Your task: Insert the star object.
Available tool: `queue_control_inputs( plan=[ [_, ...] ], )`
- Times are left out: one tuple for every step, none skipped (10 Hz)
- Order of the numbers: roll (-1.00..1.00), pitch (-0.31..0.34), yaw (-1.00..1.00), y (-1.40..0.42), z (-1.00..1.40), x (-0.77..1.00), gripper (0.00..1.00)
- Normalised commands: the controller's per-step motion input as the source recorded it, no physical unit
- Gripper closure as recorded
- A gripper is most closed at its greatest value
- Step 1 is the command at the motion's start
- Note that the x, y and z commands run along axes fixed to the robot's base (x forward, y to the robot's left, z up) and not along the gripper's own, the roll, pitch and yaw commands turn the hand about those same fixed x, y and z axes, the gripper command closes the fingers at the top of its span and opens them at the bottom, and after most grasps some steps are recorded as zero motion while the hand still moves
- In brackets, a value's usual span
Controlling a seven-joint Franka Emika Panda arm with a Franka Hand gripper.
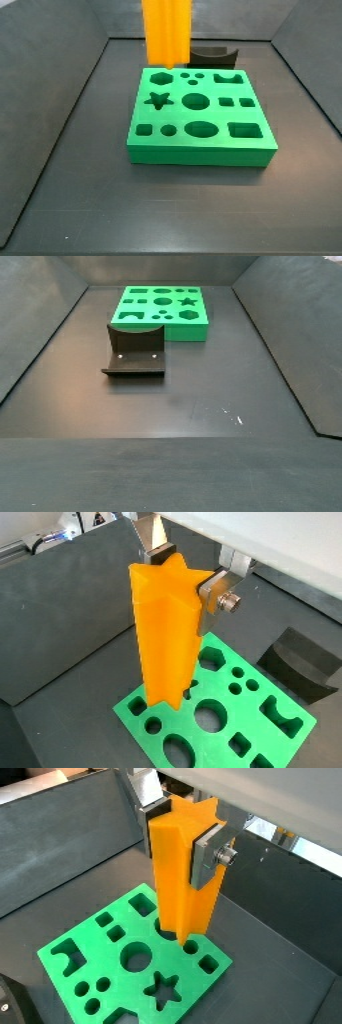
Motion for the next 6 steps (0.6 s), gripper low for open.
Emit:
queue_control_inputs(
  plan=[
    [0.03, 0.0, 0.0, -0.01, 0.0, 0.0, 1.0],
    [0.0, 0.001, 0.03, 0.07, 0.0, 0.06, 1.0],
    [0.2, -0.067, 0.0, 0.0, -0.48, 0.0, 1.0],
    [0.19, -0.121, -0.05, 0.07, -0.81, -0.01, 1.0],
    [0.13, -0.124, -0.09, 0.1, -0.89, -0.12, 1.0],
    [0.17, -0.117, -0.15, 0.11, -0.81, -0.06, 1.0]
  ],
)
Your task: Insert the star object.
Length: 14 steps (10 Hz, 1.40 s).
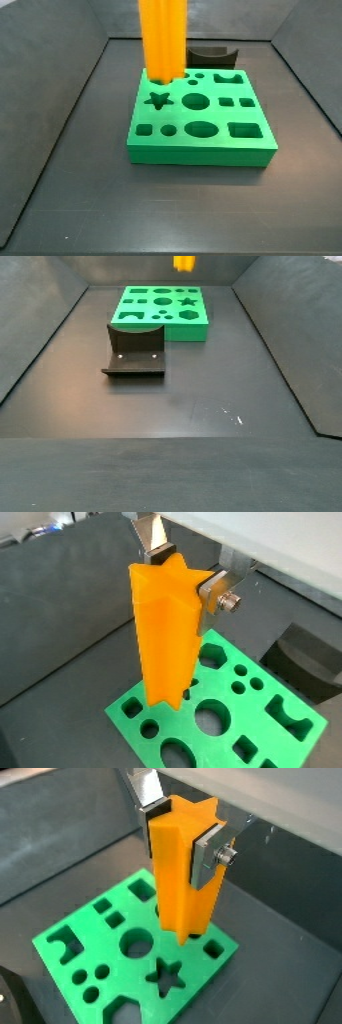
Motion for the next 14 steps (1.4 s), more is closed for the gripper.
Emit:
queue_control_inputs(
  plan=[
    [0.17, -0.021, -0.19, 0.23, -0.65, 0.0, 1.0],
    [0.11, 0.0, -0.14, 0.31, -0.5, 0.0, 1.0],
    [0.07, -0.009, -0.11, 0.3, -0.47, 0.0, 1.0],
    [0.0, -0.004, -0.09, 0.26, -0.39, 0.0, 1.0],
    [0.0, 0.0, -0.09, 0.23, -0.32, 0.0, 1.0],
    [-0.03, -0.01, -0.08, 0.2, -0.27, 0.0, 1.0],
    [-0.1, -0.029, -0.09, 0.19, -0.25, 0.0, 1.0],
    [-0.14, -0.06, -0.11, 0.17, -0.25, 0.0, 1.0],
    [-0.15, -0.051, -0.09, 0.19, -0.31, 0.0, 1.0],
    [-0.16, -0.056, -0.05, 0.14, -0.33, 0.0, 1.0],
    [-0.17, -0.044, 0.0, 0.08, -0.27, 0.0, 1.0],
    [-0.13, -0.034, 0.0, 0.02, -0.25, 0.0, 1.0],
    [-0.02, 0.0, 0.0, 0.0, -0.23, -0.04, 1.0],
    [0.1, 0.02, 0.14, 0.0, -0.15, 0.0, 1.0]
  ],
)
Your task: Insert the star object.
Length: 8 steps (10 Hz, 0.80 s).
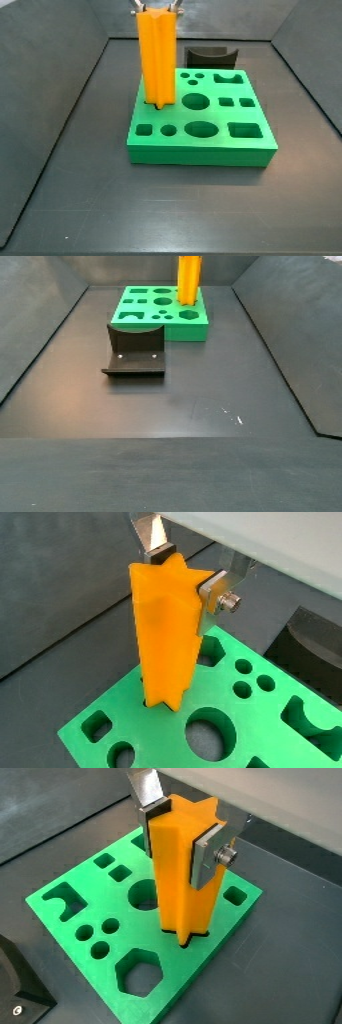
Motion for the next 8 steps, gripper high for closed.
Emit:
queue_control_inputs(
  plan=[
    [0.27, 0.099, 0.14, 0.0, -0.06, 0.0, 1.0],
    [0.28, 0.15, 0.01, 0.0, -0.09, 0.1, 1.0],
    [0.24, 0.149, -0.01, 0.0, -0.16, 0.09, 1.0],
    [0.23, 0.131, -0.07, 0.0, -0.18, 0.0, 1.0],
    [0.08, 0.069, -0.05, 0.0, -0.2, 0.0, 1.0],
    [0.03, 0.036, -0.05, 0.0, -0.19, 0.0, 1.0],
    [-0.01, 0.0, 0.0, 0.0, -0.13, 0.0, 1.0],
    [-0.04, -0.01, 0.0, 0.0, -0.11, 0.0, 1.0]
  ],
)
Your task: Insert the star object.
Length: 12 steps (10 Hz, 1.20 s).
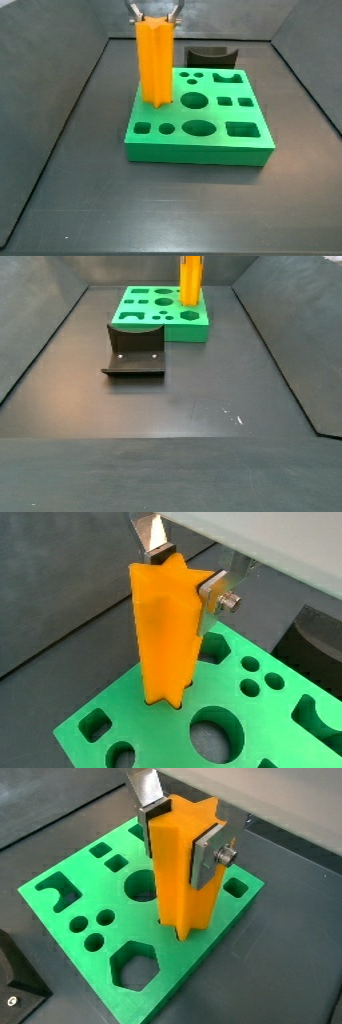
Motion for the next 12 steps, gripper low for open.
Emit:
queue_control_inputs(
  plan=[
    [0.01, 0.0, 0.0, -0.13, -0.04, 0.02, 1.0],
    [0.03, 0.0, 0.0, -0.06, -0.15, 0.03, 1.0],
    [0.01, 0.0, -0.01, 0.0, -0.21, 0.0, 1.0],
    [0.03, 0.0, -0.01, -0.02, -0.27, 0.0, 1.0],
    [0.03, 0.0, -0.01, -0.01, -0.3, 0.0, 1.0],
    [0.0, -0.017, 0.0, 0.0, -0.32, -0.07, 1.0],
    [0.03, -0.033, 0.0, 0.0, -0.3, -0.12, 1.0],
    [0.0, -0.067, 0.0, 0.0, -0.26, -0.14, 1.0],
    [0.0, -0.11, 0.0, 0.0, -0.21, -0.16, 1.0],
    [-0.01, -0.116, 0.0, 0.0, -0.23, -0.13, 1.0],
    [-0.09, -0.084, 0.0, 0.0, -0.37, 0.0, 1.0],
    [0.0, -0.066, 0.0, 0.0, -0.24, -0.04, 1.0]
  ],
)
